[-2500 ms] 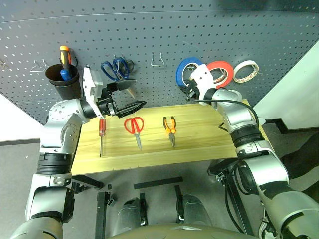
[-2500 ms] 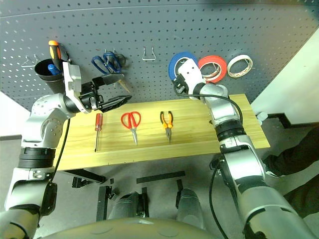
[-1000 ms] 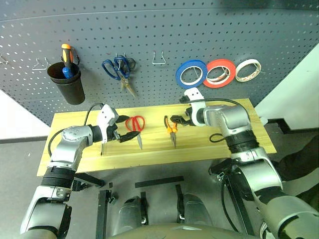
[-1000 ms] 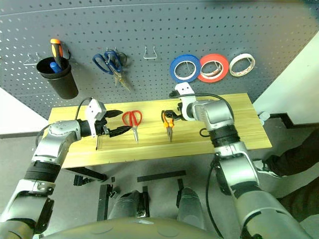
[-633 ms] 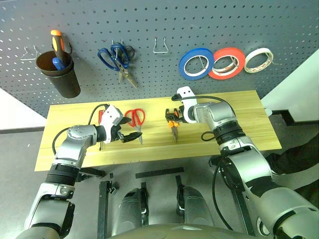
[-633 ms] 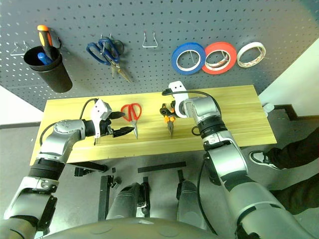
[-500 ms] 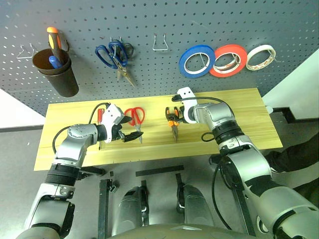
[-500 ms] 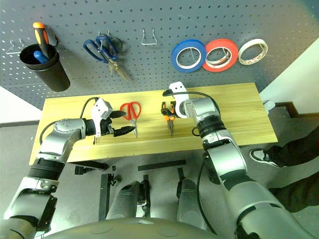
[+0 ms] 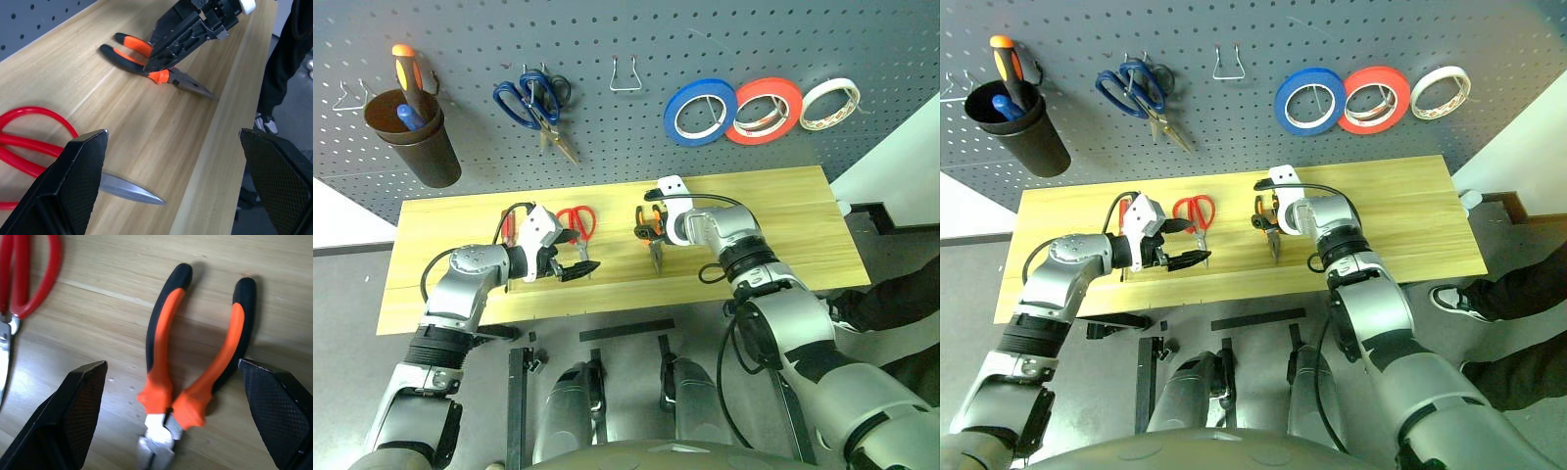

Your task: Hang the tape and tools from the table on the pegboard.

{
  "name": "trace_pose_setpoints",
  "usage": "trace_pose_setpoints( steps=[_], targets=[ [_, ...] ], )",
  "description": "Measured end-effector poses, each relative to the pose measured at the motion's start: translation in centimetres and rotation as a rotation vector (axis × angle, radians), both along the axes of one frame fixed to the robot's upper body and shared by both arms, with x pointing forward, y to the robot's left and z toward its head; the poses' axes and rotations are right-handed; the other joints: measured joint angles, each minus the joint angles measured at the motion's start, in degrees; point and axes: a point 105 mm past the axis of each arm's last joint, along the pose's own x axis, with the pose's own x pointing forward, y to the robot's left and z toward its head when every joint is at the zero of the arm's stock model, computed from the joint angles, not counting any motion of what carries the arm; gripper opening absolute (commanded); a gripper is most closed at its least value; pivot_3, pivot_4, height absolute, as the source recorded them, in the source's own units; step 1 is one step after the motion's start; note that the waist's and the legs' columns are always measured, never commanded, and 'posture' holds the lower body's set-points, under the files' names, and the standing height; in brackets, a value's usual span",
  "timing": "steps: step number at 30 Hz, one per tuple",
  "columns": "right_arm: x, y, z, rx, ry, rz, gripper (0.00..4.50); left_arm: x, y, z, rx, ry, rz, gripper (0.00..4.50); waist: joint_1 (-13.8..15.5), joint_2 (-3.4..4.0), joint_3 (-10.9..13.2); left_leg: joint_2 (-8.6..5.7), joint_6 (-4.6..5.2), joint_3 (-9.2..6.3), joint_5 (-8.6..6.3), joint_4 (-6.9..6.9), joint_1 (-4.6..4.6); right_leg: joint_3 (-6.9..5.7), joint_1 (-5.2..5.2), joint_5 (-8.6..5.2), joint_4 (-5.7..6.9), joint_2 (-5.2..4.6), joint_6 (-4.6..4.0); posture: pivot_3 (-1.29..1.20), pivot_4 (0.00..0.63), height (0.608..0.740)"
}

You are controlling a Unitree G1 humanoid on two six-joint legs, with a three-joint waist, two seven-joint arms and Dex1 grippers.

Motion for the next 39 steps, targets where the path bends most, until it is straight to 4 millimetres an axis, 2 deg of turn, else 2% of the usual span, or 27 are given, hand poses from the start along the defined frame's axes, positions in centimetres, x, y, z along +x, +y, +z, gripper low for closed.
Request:
trace_pose_setpoints(
  steps=[7, 14, 17, 21, 24, 32, 36, 39],
  targets=[
    [0.1, -0.6, -1.0, -0.103, -0.028, 0.019, 4.48, 0.0, 0.4, 0.0, 0.016, -0.007, 0.009, 4.50, 0.9, 0.02, 0.3, 0.01, 0.00, 0.05, 0.00, -0.02, 0.00, 0.03, -0.05, 0.00, 0.00, 0.00, 0.00, 0.08, 0.365, 0.732],
    [0.5, -0.5, -1.0, -0.169, -0.065, 0.038, 4.48, -0.2, 0.5, -0.1, 0.014, -0.006, 0.019, 4.50, 1.3, -0.02, 0.4, 0.02, 0.00, 0.08, 0.00, -0.02, 0.00, 0.03, -0.06, 0.00, -0.01, 0.00, 0.00, 0.10, 0.365, 0.732],
    [0.5, -0.2, -1.0, -0.184, -0.062, 0.045, 3.97, -0.4, 0.5, -0.2, 0.015, -0.010, 0.018, 4.50, 1.3, -0.02, 0.4, 0.04, 0.00, 0.08, 0.00, -0.03, 0.00, 0.02, -0.06, 0.00, 0.00, 0.01, 0.00, 0.11, 0.363, 0.732],
    [0.3, 0.1, -1.2, -0.200, -0.056, 0.070, 2.74, -0.5, 0.7, -0.5, 0.017, -0.003, 0.032, 4.50, 1.3, -0.01, 0.5, 0.04, -0.01, 0.08, 0.00, -0.04, 0.00, 0.03, -0.06, 0.00, -0.01, 0.01, 0.00, 0.11, 0.361, 0.732],
    [0.2, 0.3, -1.2, -0.208, -0.050, 0.087, 2.09, -0.4, 0.8, -0.5, 0.018, -0.005, 0.036, 4.50, 1.3, -0.01, 0.4, 0.04, -0.01, 0.08, 0.00, -0.04, 0.00, 0.02, -0.06, 0.00, -0.01, 0.01, 0.01, 0.11, 0.346, 0.732],
    [-0.3, 0.3, -1.2, -0.223, -0.061, 0.171, 2.09, -0.2, 1.3, 0.2, 0.012, -0.038, 0.042, 4.50, 1.4, -0.01, 0.4, 0.04, -0.01, 0.12, 0.01, -0.06, -0.05, 0.01, -0.08, 0.00, -0.04, 0.01, 0.01, 0.09, 0.289, 0.732],
    [-0.5, -0.7, 0.9, -0.171, -0.101, 0.215, 2.09, -0.2, 1.9, 1.6, -0.050, -0.082, 0.043, 4.50, 1.5, -0.02, 0.4, 0.01, -0.02, 0.10, 0.01, 0.06, -0.58, -0.07, -0.43, 0.00, -0.04, 0.00, 0.02, 0.06, 0.236, 0.732],
    [-2.2, -1.6, 5.0, -0.070, -0.193, 0.313, 2.09, -0.6, 2.6, 3.3, -0.147, -0.131, 0.024, 4.50, 1.7, -0.08, 0.3, -0.02, -0.03, 0.03, 0.01, 0.06, -0.92, -0.18, -0.70, 0.01, -0.07, -0.01, 0.03, 0.05, 0.210, 0.732]
  ],
)
